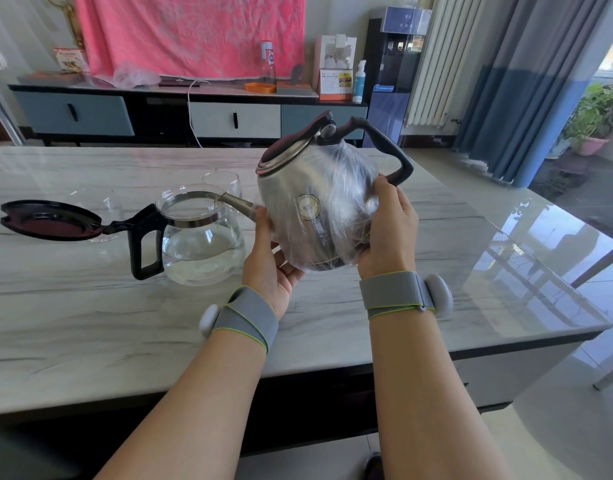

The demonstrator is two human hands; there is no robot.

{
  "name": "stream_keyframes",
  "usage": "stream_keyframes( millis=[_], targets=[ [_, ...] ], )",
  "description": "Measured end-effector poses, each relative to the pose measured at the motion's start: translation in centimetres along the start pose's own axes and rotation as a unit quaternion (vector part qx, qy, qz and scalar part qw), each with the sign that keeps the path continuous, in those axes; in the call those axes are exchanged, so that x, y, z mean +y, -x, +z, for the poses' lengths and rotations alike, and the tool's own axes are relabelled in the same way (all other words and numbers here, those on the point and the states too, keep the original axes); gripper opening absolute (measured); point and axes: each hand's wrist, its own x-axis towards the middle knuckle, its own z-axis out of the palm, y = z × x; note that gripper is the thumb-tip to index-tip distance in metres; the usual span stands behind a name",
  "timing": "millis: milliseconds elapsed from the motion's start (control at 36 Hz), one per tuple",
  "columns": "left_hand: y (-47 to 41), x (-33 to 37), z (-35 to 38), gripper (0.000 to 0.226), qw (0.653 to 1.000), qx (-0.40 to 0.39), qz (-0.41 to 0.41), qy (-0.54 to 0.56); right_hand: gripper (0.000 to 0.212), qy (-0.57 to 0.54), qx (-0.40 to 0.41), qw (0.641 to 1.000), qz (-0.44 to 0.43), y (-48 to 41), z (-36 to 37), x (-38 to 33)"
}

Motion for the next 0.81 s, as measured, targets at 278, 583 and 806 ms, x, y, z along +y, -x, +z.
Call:
stream_keyframes(
  millis=[278, 583, 806],
  targets=[
    [0.00, -0.04, -0.02, 0.062, 1.000, -0.004, 0.002, 0.001, 0.021, 0.004, -0.006, 1.000, -0.003, 0.13, 0.01, -0.28],
    [0.02, -0.04, -0.05, 0.057, 1.000, -0.008, 0.002, 0.004, 0.017, 0.006, -0.012, 1.000, -0.004, 0.14, 0.00, -0.48],
    [0.08, -0.01, -0.03, 0.059, 1.000, -0.004, -0.003, 0.006, 0.019, 0.003, -0.016, 1.000, -0.003, 0.25, 0.01, -0.42]
  ],
)
